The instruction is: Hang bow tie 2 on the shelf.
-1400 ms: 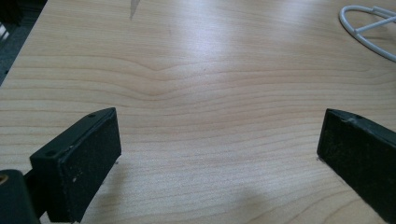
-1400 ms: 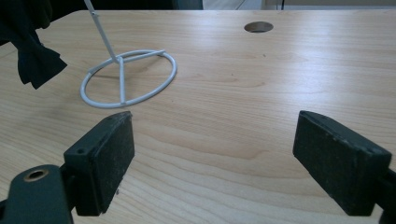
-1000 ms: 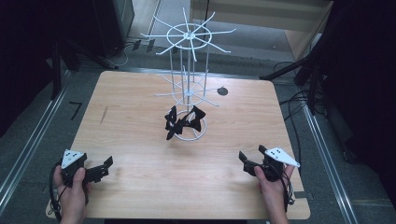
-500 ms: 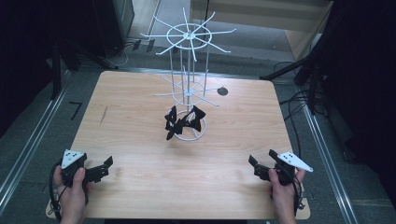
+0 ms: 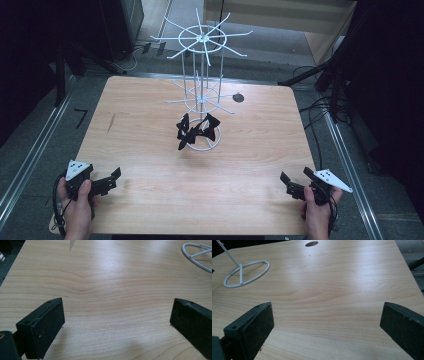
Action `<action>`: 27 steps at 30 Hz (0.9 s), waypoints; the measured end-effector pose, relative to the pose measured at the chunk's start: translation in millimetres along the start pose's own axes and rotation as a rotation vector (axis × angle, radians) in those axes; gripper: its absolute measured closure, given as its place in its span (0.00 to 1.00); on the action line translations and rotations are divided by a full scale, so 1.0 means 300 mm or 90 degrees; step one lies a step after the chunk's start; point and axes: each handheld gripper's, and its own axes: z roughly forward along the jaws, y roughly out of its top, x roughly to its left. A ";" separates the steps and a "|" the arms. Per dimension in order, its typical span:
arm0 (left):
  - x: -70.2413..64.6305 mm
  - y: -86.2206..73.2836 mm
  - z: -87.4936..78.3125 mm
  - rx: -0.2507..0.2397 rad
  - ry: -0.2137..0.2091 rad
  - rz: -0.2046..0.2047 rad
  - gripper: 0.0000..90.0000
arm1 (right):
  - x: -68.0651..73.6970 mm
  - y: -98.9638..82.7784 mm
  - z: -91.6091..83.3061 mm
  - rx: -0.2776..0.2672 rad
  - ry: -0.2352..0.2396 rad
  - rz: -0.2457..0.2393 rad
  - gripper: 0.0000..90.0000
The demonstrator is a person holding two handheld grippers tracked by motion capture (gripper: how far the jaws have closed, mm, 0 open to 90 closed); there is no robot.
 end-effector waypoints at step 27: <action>-0.001 0.000 0.000 0.000 0.001 0.001 0.00 | -0.150 -0.081 -0.179 0.000 -0.060 0.025 0.00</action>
